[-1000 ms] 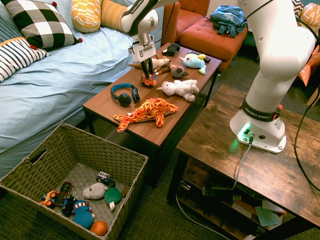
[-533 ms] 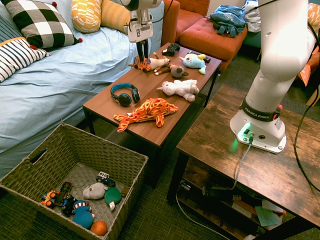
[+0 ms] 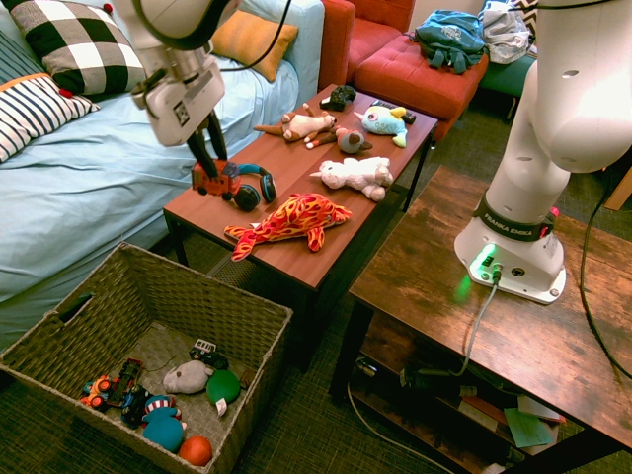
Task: Put the toy car in the basket
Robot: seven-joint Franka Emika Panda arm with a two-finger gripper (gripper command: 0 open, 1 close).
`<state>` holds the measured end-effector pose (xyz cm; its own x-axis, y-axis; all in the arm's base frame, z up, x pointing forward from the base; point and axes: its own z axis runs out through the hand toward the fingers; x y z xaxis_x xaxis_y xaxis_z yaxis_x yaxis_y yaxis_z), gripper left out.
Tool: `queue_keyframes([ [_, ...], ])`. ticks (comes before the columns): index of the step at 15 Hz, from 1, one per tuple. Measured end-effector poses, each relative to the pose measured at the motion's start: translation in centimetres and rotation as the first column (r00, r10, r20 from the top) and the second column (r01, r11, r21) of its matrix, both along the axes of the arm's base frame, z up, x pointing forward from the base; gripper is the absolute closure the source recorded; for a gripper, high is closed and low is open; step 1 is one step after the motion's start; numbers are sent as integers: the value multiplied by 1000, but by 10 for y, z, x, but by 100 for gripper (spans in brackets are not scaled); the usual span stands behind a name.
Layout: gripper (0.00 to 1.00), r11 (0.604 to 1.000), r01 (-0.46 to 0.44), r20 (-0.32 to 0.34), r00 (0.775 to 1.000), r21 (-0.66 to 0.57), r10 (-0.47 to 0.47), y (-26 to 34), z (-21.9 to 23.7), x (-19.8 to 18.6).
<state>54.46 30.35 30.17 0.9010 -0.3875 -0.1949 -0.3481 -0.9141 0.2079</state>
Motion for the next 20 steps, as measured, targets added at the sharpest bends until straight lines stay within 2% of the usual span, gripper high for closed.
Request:
queue_keyframes([
  [3,100,999,-1,-82,997,-33,-2,23,-55,26],
  [4,0,999,-6,-108,994,-40,2,29,-69,33],
  [6,0,998,-44,-154,987,-43,36,49,-80,40],
  [8,0,997,-70,-168,984,-29,64,69,-77,44],
  [15,0,999,-43,-162,986,10,44,58,-63,70],
  [17,0,1000,-20,-129,991,23,23,36,-50,81],
  [20,0,996,74,-44,996,53,-72,-76,1,117],
])
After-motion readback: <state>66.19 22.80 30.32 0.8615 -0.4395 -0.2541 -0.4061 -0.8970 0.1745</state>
